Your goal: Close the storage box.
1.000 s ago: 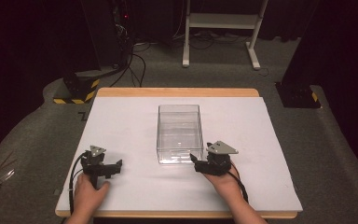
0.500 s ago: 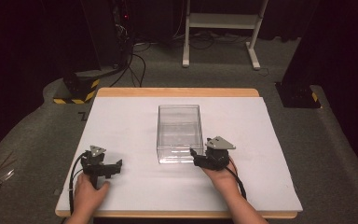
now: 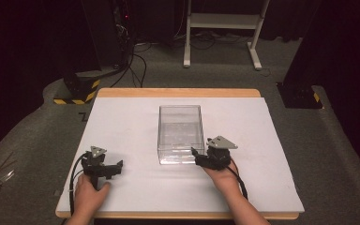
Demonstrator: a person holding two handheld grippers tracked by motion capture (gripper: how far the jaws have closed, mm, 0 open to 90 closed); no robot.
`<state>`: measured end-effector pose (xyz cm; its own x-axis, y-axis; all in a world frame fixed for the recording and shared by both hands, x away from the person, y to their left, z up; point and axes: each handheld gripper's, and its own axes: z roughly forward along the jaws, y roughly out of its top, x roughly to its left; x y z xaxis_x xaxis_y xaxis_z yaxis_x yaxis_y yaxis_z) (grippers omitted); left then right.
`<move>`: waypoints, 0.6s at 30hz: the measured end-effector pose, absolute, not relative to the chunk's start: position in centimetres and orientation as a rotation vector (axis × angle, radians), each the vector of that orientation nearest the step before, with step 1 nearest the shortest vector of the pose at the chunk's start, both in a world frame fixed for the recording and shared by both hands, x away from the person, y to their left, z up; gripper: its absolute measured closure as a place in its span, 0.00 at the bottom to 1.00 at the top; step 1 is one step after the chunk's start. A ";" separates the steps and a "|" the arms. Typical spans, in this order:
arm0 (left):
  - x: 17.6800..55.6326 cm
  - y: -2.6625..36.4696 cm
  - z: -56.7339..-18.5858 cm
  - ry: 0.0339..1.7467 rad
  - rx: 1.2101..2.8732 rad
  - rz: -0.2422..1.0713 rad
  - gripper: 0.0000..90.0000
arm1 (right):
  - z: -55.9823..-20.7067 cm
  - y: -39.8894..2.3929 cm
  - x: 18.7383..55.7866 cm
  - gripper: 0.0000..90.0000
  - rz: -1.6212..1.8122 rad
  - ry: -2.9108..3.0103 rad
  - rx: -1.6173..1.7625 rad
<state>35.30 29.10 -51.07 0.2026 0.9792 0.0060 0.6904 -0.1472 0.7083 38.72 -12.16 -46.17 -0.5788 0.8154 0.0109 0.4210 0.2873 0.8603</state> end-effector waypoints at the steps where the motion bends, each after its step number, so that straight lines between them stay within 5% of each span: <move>1: 35.3 29.1 -51.1 1.548 1.907 0.650 0.01 | -46.1 -12.3 38.6 0.27 1.223 2.137 1.105; 18: 35.3 29.1 -51.1 1.549 1.907 0.650 0.01 | -45.5 -14.4 35.4 0.29 1.275 2.145 1.092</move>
